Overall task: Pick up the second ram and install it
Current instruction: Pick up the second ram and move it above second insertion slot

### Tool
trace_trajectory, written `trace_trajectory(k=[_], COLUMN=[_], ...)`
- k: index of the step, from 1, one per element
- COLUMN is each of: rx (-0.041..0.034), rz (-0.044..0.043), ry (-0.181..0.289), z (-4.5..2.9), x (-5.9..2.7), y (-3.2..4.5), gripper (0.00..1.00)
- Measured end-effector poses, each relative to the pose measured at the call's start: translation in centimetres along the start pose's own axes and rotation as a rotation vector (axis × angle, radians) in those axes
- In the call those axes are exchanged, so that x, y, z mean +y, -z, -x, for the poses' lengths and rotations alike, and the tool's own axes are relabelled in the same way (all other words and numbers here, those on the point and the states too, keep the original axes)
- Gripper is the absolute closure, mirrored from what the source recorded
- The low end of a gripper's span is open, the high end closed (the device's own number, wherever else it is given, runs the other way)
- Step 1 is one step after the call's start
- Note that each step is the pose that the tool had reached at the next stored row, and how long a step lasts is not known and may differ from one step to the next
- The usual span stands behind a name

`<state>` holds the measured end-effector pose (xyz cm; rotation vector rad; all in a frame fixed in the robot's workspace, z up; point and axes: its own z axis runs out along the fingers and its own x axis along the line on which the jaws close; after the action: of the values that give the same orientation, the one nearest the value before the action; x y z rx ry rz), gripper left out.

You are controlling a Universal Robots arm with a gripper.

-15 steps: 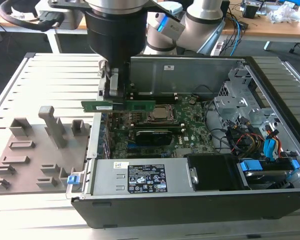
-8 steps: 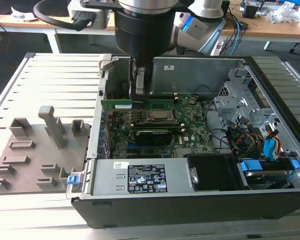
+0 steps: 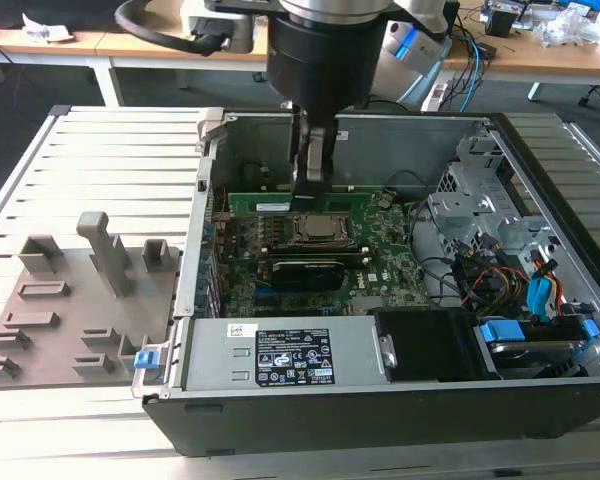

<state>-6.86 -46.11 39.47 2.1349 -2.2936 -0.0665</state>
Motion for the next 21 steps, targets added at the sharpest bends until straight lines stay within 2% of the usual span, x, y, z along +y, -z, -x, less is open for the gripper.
trace_trajectory(k=[1,3,5,6,9,14,21], rx=[0.0,0.0001,0.0,0.0,0.0,0.0002,0.0003], rz=[0.0,0.0001,0.0001,0.0001,0.0003,0.0035,0.0036], ry=[0.0,0.0,0.0,0.0,0.0,0.0,0.0], z=[0.72,1.7,3.13,3.46,5.09,7.61,7.76], x=[-0.34,-0.43,-0.4,-0.39,-0.53,-2.59,-2.73], y=[-0.06,-0.14,-0.27,-0.3,-0.69,-1.23,-1.25], gripper=[0.86,0.86,0.86,0.86,0.86,0.86,0.86])
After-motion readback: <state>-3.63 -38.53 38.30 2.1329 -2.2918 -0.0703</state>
